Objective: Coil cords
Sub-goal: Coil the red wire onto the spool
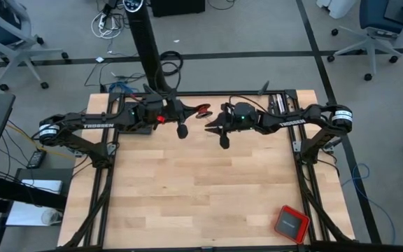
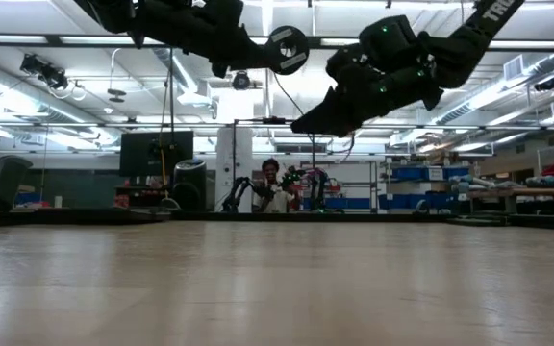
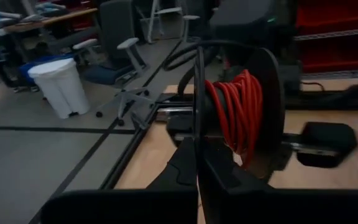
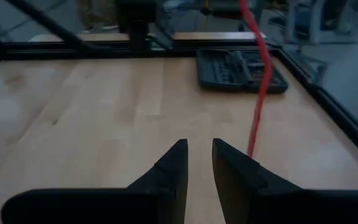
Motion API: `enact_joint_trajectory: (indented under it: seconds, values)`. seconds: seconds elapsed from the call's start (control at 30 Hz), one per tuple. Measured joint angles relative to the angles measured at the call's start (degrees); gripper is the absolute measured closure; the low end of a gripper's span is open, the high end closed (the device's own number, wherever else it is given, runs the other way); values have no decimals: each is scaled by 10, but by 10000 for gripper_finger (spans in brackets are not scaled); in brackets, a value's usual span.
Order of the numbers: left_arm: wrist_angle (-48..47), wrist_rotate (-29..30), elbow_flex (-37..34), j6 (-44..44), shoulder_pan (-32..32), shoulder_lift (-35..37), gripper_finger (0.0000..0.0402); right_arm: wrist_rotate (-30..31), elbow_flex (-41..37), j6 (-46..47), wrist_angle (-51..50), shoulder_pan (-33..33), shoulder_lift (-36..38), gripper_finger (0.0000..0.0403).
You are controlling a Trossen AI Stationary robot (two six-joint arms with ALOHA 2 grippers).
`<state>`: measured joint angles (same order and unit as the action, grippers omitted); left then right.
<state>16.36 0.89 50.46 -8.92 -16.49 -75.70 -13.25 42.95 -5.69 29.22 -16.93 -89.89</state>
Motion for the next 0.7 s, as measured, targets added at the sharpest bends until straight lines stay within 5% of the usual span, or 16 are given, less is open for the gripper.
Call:
enact_joint_trajectory:
  seconds: [0.2,0.43,0.7]
  values:
    - [-25,-7,0,-29,-2,-1,400,-80,-22,-11,22,-13,0,330]
    - [-31,-69,0,-40,-22,-15,400,-75,-34,-5,-6,-42,-1,330]
    - [-10,-136,0,-35,-50,-49,400,3,-34,-13,16,-54,-1,330]
